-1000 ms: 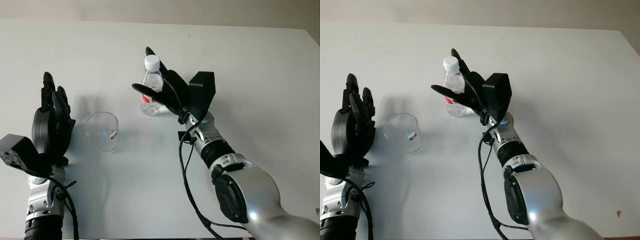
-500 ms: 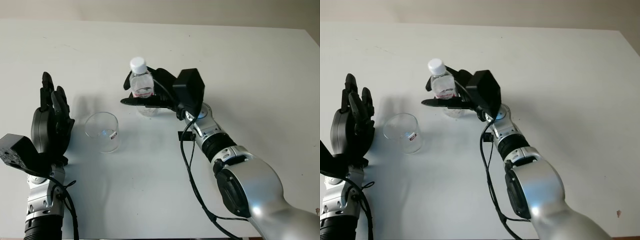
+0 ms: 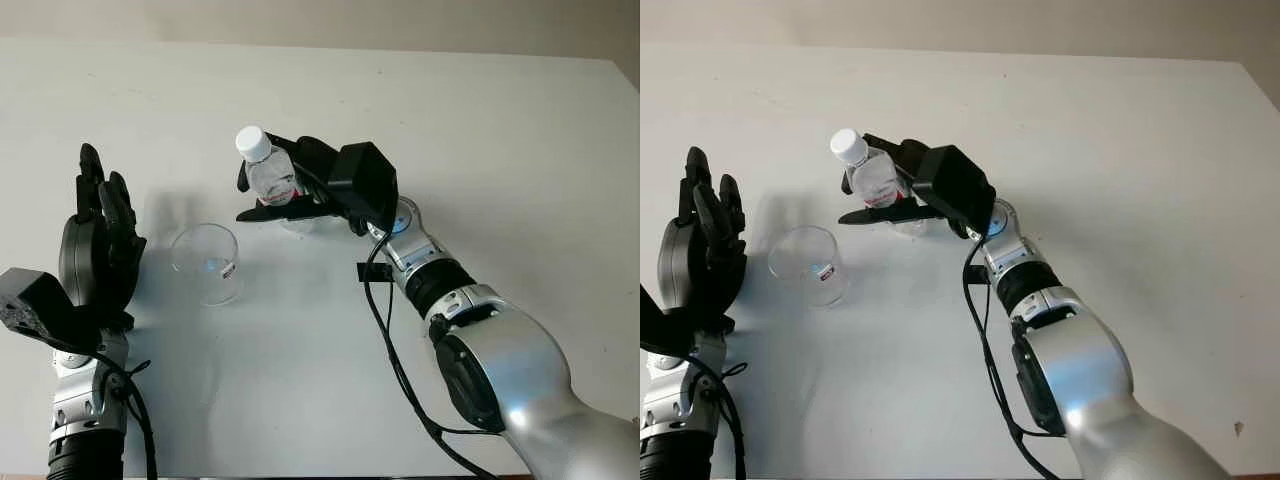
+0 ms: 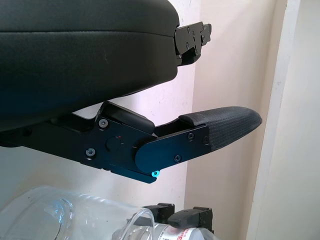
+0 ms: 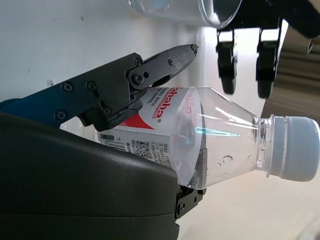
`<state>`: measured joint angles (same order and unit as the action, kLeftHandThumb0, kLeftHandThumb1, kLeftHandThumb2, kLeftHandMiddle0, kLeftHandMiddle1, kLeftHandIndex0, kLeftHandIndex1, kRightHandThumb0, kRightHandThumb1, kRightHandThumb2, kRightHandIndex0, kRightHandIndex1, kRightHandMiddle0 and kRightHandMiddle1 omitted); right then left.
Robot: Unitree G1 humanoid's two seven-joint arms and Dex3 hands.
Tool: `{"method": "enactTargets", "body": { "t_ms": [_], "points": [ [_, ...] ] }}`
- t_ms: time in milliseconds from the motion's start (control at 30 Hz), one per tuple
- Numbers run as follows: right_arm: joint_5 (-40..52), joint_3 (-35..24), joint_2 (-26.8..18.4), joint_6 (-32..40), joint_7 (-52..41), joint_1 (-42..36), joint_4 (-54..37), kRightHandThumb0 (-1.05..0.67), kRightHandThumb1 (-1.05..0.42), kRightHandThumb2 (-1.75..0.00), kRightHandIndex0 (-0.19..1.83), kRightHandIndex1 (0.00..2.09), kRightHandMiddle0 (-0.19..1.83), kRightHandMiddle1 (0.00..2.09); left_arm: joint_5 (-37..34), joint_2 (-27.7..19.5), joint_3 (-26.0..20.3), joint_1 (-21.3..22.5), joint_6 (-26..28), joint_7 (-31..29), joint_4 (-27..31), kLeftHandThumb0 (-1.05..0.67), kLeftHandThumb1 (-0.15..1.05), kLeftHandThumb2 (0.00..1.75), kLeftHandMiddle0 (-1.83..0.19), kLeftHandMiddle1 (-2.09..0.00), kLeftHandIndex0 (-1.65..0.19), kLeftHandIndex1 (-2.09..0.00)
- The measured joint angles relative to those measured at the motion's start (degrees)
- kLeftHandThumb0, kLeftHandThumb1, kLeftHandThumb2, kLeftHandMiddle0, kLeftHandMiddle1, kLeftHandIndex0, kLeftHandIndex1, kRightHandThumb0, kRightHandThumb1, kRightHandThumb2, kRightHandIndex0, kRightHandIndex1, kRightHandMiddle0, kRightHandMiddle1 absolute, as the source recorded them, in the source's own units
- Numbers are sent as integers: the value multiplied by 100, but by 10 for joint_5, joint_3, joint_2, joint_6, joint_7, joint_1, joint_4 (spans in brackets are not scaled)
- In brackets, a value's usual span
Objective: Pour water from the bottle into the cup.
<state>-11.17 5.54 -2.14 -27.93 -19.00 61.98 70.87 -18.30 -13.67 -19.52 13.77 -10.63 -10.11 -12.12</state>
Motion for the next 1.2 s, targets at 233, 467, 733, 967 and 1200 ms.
{"method": "enactTargets", "body": {
  "t_ms": [233, 467, 733, 967, 1200],
  "points": [
    [-19, 6, -16, -33, 57, -1, 1, -12, -105, -30, 100, 209, 97, 209, 0, -1, -2, 0, 0, -3, 0, -79, 105, 70, 18, -5, 19, 0],
    [-85, 45, -52, -78, 121, 28, -11, -8, -103, -30, 91, 209, 69, 209, 0, -1, -2, 1, 0, -4, 0, -79, 105, 69, 18, -5, 19, 0],
    [-203, 129, -84, -96, 218, 67, -33, -7, -99, -24, 78, 209, 45, 209, 0, -1, -2, 1, 0, -1, 0, -79, 105, 70, 17, -5, 19, -1],
    [-298, 203, -98, -113, 328, 83, -33, -10, -96, -24, 77, 209, 51, 209, 0, 0, 0, 2, 0, -1, 0, -78, 105, 71, 18, -5, 19, 0],
    [-345, 248, -99, -115, 385, 99, -32, -14, -97, -24, 78, 209, 55, 209, -1, 2, 0, 2, 0, -1, 0, -80, 105, 68, 16, -6, 19, -1]
  ]
}}
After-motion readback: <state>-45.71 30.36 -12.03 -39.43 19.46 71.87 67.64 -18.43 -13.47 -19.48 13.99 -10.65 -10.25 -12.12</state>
